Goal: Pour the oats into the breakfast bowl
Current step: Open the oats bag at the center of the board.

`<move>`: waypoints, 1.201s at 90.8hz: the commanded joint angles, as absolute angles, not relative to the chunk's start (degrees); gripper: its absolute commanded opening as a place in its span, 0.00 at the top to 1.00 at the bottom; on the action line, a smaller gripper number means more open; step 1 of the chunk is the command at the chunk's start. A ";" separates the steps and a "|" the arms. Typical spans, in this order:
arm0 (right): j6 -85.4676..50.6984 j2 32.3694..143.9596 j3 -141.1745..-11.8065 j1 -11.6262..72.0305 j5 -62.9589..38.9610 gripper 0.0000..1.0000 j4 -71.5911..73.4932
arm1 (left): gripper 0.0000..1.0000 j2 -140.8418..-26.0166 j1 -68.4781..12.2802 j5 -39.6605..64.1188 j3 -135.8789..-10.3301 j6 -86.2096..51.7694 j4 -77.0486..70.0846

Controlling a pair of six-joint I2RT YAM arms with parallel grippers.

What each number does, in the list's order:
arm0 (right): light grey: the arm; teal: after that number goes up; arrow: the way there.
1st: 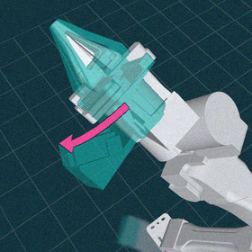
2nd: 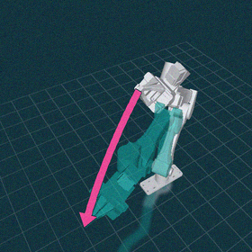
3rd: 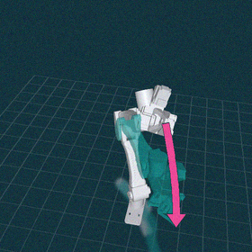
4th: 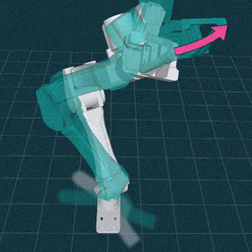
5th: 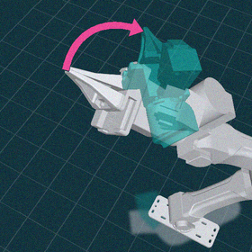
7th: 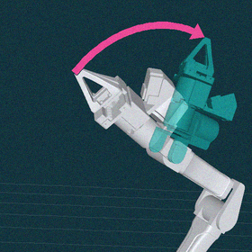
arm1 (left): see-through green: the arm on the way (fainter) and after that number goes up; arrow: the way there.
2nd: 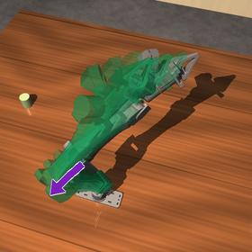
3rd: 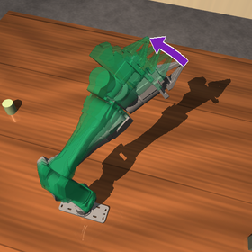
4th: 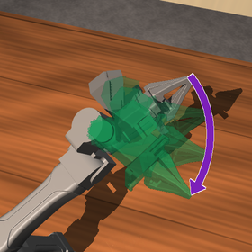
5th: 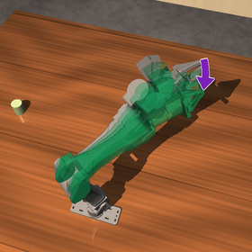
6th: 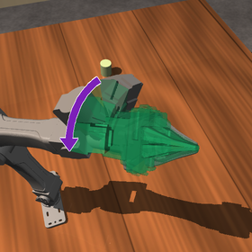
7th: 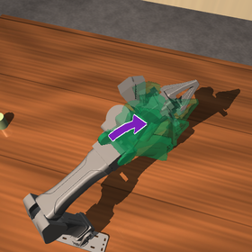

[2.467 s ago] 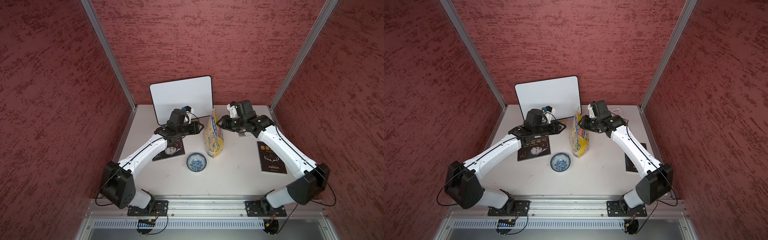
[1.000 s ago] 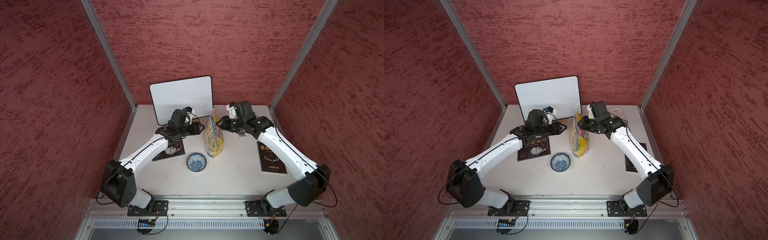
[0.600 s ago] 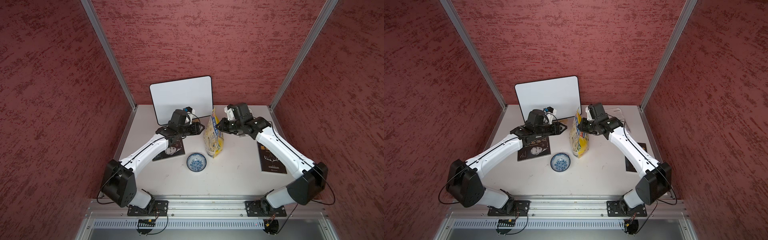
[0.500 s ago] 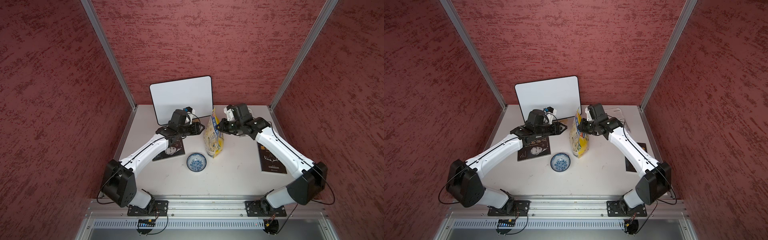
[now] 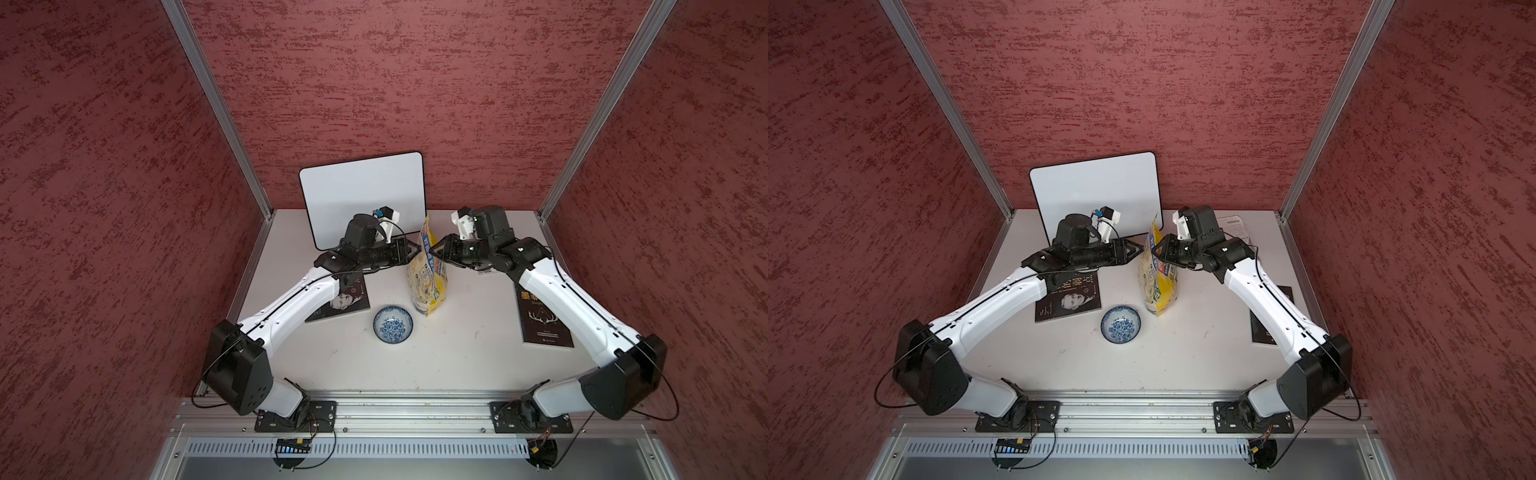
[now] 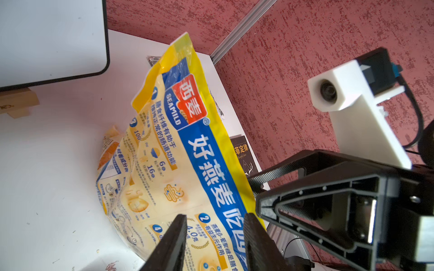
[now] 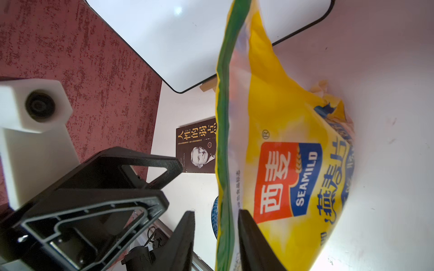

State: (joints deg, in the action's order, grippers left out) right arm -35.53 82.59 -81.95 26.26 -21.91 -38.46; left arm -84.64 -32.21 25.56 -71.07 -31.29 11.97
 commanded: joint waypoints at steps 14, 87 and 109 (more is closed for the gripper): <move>-36.17 81.10 -81.03 25.52 -21.19 0.75 -38.74 | 0.60 -87.84 -33.78 26.43 -72.29 -31.54 10.21; -36.03 82.25 -80.73 25.75 -22.55 0.82 -38.90 | 0.61 -88.94 -34.10 25.31 -71.94 -30.95 10.63; -36.12 83.14 -80.75 26.32 -23.33 0.82 -38.30 | 0.61 -88.87 -34.08 25.14 -71.81 -30.93 10.86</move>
State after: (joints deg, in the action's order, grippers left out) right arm -36.12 82.54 -81.08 25.89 -22.33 -39.66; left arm -88.62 -33.82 25.45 -71.07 -31.29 11.53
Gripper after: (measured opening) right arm 0.182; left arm 0.393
